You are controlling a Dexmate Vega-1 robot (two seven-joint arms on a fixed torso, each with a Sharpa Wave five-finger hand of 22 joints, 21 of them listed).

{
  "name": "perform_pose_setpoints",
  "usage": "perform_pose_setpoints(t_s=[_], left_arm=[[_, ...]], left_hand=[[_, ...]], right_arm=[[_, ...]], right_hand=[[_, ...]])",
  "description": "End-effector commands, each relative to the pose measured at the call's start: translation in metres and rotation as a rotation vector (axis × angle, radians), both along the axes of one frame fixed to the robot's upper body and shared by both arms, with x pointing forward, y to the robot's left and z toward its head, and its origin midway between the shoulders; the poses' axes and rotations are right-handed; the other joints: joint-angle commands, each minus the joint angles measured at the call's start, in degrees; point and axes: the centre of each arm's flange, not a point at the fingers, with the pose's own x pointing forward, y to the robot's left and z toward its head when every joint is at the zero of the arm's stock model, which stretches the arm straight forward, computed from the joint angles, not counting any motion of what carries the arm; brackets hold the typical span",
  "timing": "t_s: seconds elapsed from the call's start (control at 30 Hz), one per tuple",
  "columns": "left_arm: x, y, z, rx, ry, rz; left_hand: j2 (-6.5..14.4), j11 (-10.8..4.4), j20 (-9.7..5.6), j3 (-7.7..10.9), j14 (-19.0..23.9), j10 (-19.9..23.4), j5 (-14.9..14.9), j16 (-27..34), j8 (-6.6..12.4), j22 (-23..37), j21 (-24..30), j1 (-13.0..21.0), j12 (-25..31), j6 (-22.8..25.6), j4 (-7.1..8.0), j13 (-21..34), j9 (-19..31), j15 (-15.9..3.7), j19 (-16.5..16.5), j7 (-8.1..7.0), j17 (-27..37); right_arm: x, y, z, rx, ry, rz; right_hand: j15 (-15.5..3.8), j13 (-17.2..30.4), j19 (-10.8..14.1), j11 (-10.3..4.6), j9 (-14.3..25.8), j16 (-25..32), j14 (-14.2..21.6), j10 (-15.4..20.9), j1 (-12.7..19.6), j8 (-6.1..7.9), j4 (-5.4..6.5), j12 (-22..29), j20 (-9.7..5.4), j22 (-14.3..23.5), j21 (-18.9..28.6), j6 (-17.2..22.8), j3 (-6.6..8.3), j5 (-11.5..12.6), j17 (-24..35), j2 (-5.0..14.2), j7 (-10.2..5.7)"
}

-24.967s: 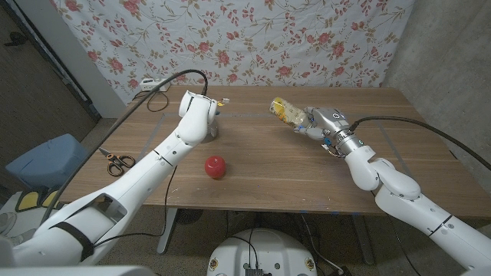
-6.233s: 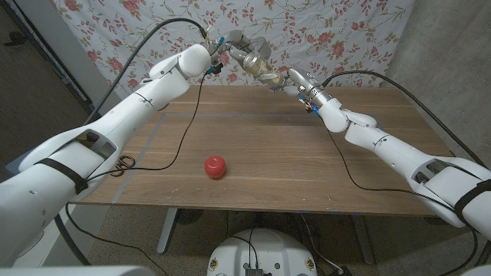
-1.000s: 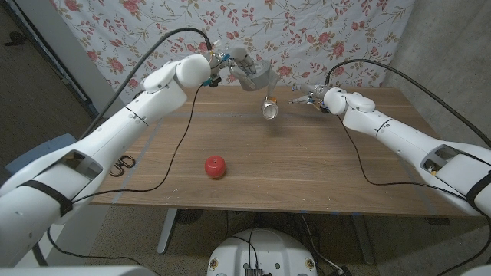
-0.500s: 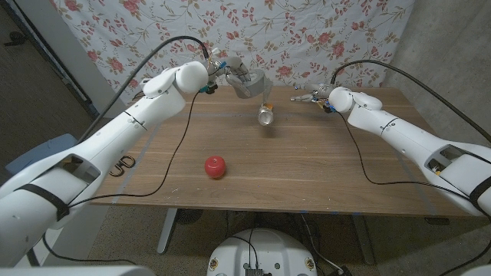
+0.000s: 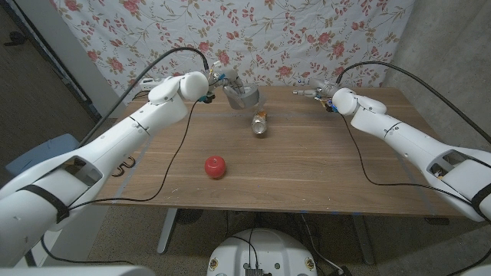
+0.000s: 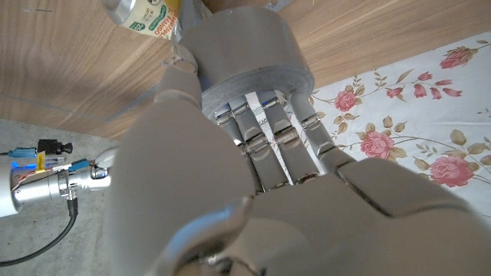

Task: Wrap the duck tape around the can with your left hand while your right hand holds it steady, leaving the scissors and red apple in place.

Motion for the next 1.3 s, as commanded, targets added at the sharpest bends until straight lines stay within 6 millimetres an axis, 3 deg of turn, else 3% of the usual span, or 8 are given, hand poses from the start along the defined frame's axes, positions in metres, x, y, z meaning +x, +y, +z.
perform_pose_setpoints(t_s=[0.03,0.27,0.5,0.63,0.77,0.87,1.0,1.3], left_arm=[[0.015,0.000,-0.012,0.094,0.060,0.088],[0.021,-0.001,-0.011,0.179,0.137,0.135],[0.025,-0.004,-0.012,0.273,0.215,0.194],[0.026,-0.006,-0.011,0.322,0.254,0.226],[0.024,-0.007,-0.006,0.348,0.300,0.241],[0.022,-0.007,-0.002,0.349,0.320,0.241],[0.016,-0.004,0.005,0.307,0.299,0.221],[-0.006,0.018,0.013,0.078,0.198,0.097]], left_hand=[[14.44,-0.07,0.95,1.04,-0.95,-0.63,-0.20,-0.83,-0.43,-0.16,-0.07,14.82,-0.27,3.23,0.07,-0.61,0.34,-6.87,-0.13,-3.15,-0.51],[13.37,0.80,3.28,4.00,-10.33,-10.46,-1.02,-4.60,-8.65,-0.50,-2.34,10.43,-0.92,-11.13,1.14,-4.30,0.18,-5.55,-2.97,-3.31,-7.64],[10.75,2.29,4.92,3.33,-22.39,-21.31,-0.98,-4.94,-14.41,-0.64,-5.65,4.03,-1.45,-22.65,1.98,-6.89,0.17,-3.38,-7.09,-2.26,-12.73],[8.72,4.51,6.35,0.94,-29.21,-28.50,-0.78,-4.67,-14.89,-0.72,-7.92,-0.88,-1.52,-30.22,3.22,-8.09,0.03,-0.73,-9.53,-1.26,-14.99],[6.32,7.85,9.28,-3.55,-38.04,-39.51,0.92,-4.35,-14.84,-0.68,-11.87,-8.40,-1.24,-41.58,5.85,-9.92,-0.42,5.52,-12.82,1.79,-17.46],[4.84,10.57,10.86,-5.68,-41.09,-43.83,2.41,-4.09,-14.81,-0.65,-13.96,-10.94,-1.09,-46.48,6.86,-10.70,-0.60,8.09,-14.21,3.56,-17.99],[4.29,11.74,11.06,-7.15,-42.39,-45.78,3.37,-3.79,-14.54,-0.60,-15.13,-13.07,-0.86,-48.17,7.98,-11.11,-0.66,9.14,-14.64,5.21,-18.06],[6.63,13.90,11.43,-9.30,-45.52,-51.16,4.28,-3.42,-14.56,-0.36,-18.55,-19.03,-0.74,-53.36,11.83,-12.07,-0.96,11.14,-18.07,5.69,-17.84]], right_arm=[[-0.001,-0.004,0.004,0.044,-0.063,0.019],[-0.001,-0.004,0.006,0.053,-0.099,0.028],[-0.004,-0.003,0.009,0.063,-0.125,0.045],[-0.005,-0.002,0.010,0.062,-0.141,0.047],[-0.006,-0.002,0.010,0.058,-0.145,0.047],[-0.007,-0.002,0.011,0.059,-0.147,0.048],[-0.009,-0.002,0.011,0.063,-0.147,0.052],[-0.015,-0.003,0.010,0.109,-0.152,0.085]], right_hand=[[0.48,-0.02,-3.57,-0.06,-0.05,0.37,-0.52,-0.29,-0.41,0.30,0.10,0.14,-0.18,0.08,-0.13,0.05,0.34,-0.13,-0.11,-0.19,-0.16],[0.88,-0.30,-2.33,-0.11,-0.07,0.93,0.42,0.01,-0.79,0.40,-0.04,0.40,-0.27,0.08,-0.07,0.27,0.39,-0.32,-0.56,-0.36,-0.20],[0.89,-0.57,-1.11,-0.19,-0.10,1.41,1.50,0.69,-1.11,0.46,-0.22,0.74,-0.21,0.08,-0.02,0.46,0.44,-0.46,-1.02,-0.56,-0.22],[0.75,-0.71,-0.58,-0.33,-0.11,1.57,1.94,0.97,-1.24,0.55,-0.34,0.87,-0.31,0.09,-0.05,0.69,0.49,-0.51,-1.28,-0.63,-0.21],[0.77,-0.82,-0.22,-0.48,-0.13,1.65,2.17,1.28,-1.39,0.59,-0.39,0.99,-0.43,0.09,-0.08,0.84,0.49,-0.55,-1.46,-0.70,-0.22],[0.69,-0.89,-0.09,-0.48,-0.13,1.69,2.26,1.34,-1.59,0.59,-0.36,1.01,-0.41,0.09,-0.14,0.86,0.45,-0.59,-1.56,-0.76,-0.22],[0.66,-0.97,0.03,-0.44,-0.14,1.71,2.28,1.34,-1.87,0.58,-0.30,1.01,-0.40,0.09,-0.23,0.87,0.37,-0.62,-1.67,-0.86,-0.25],[0.40,-1.17,0.64,-0.24,-0.16,1.78,2.49,1.68,-2.48,0.66,-0.25,1.12,-0.41,0.10,-0.34,1.17,0.18,-0.69,-1.98,-1.14,-0.22]])
